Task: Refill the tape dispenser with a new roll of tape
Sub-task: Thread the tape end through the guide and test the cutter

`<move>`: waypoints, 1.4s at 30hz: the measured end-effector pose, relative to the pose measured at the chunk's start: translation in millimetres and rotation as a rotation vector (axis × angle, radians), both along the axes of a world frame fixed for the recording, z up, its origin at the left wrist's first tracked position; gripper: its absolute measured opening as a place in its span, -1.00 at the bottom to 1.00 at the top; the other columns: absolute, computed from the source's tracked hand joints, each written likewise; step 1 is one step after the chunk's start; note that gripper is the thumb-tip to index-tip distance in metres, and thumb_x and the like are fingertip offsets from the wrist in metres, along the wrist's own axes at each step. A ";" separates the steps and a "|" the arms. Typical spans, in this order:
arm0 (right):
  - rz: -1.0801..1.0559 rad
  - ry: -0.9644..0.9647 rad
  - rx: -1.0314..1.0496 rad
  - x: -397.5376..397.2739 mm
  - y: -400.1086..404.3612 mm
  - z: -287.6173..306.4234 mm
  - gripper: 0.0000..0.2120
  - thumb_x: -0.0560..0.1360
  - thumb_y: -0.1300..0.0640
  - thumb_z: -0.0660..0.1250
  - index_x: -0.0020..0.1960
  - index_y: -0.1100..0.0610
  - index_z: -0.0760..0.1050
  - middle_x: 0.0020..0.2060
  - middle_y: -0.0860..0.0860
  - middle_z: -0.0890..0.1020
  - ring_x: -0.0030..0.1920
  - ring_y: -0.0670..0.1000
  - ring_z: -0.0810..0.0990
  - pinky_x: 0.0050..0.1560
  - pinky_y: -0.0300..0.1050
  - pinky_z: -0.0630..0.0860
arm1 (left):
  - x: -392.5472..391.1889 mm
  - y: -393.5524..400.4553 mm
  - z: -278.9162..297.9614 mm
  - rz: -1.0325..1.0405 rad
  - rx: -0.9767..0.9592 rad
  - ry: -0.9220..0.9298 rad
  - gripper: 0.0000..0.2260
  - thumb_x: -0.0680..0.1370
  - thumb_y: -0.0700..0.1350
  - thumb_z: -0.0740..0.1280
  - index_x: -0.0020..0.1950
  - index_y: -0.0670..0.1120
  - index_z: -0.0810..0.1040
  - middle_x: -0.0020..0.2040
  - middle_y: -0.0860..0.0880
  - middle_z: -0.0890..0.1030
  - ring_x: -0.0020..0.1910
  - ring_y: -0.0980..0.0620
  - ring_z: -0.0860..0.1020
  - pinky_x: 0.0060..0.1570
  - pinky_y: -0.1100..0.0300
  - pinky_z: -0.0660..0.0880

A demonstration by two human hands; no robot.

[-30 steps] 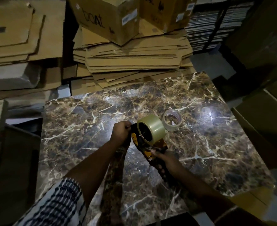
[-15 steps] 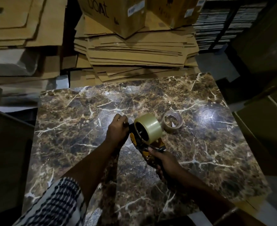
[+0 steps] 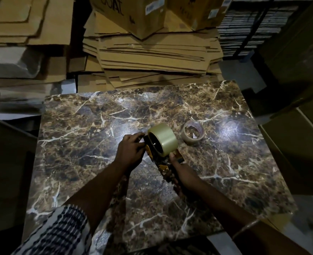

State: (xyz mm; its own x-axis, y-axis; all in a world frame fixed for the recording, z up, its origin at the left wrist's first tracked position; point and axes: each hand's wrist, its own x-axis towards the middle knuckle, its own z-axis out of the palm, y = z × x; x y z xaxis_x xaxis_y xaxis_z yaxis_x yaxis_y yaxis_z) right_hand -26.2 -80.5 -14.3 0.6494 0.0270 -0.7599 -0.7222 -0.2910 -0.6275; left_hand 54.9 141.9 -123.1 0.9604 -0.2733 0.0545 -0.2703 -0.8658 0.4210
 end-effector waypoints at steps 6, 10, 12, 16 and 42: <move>-0.038 -0.103 -0.043 -33.3 -16.2 3.5 -0.52 0.49 -0.41 0.12 -0.18 -0.07 0.58 -0.39 -0.10 0.71 -0.38 -0.10 0.61 -0.27 -0.15 0.55 | -2.0 1.5 2.6 0.018 -0.052 -0.029 -0.72 0.60 0.16 0.19 0.21 0.26 0.64 0.38 0.10 0.54 0.08 -0.10 0.48 -0.01 0.06 0.47; -0.065 -0.020 -0.099 -64.3 -31.4 -10.1 -0.17 0.17 -0.72 0.12 -0.35 0.08 0.47 -0.56 0.02 0.41 -0.53 0.02 0.37 -0.32 -0.03 0.24 | -1.9 -3.0 12.6 0.078 -0.118 -0.004 -0.70 0.53 0.20 0.22 0.14 0.24 0.68 0.35 0.13 0.56 0.08 -0.10 0.48 -0.04 0.02 0.54; -0.067 -0.011 -0.103 -65.5 -32.8 -9.3 -0.06 0.13 -0.73 0.13 -0.26 0.19 0.52 -0.54 0.04 0.39 -0.53 0.02 0.36 -0.35 -0.07 0.22 | -4.8 -8.3 15.2 0.107 -0.062 0.002 -0.63 0.48 0.33 0.21 0.12 0.25 0.68 0.33 0.13 0.56 0.08 -0.12 0.48 -0.05 0.02 0.54; -0.005 -0.025 -0.164 -61.5 -28.4 -6.8 -0.13 0.10 -0.76 0.06 -0.36 0.08 0.47 -0.53 0.05 0.44 -0.47 0.04 0.42 -0.25 -0.03 0.28 | -16.0 -17.5 18.9 0.129 0.080 -0.017 -0.55 0.41 0.41 0.27 0.19 0.26 0.64 0.36 0.09 0.53 0.11 -0.17 0.47 -0.04 0.07 0.48; 0.117 -0.052 -0.187 -95.6 -50.2 19.3 -0.47 0.56 -0.36 0.09 -0.35 0.02 0.42 -0.64 -0.12 0.43 -0.58 -0.19 0.40 -0.27 -0.14 0.27 | -51.5 -50.8 9.2 -0.033 0.127 0.028 -0.55 0.52 0.39 0.13 0.36 0.33 0.45 0.50 0.05 0.39 0.39 -0.05 0.36 0.11 -0.10 0.30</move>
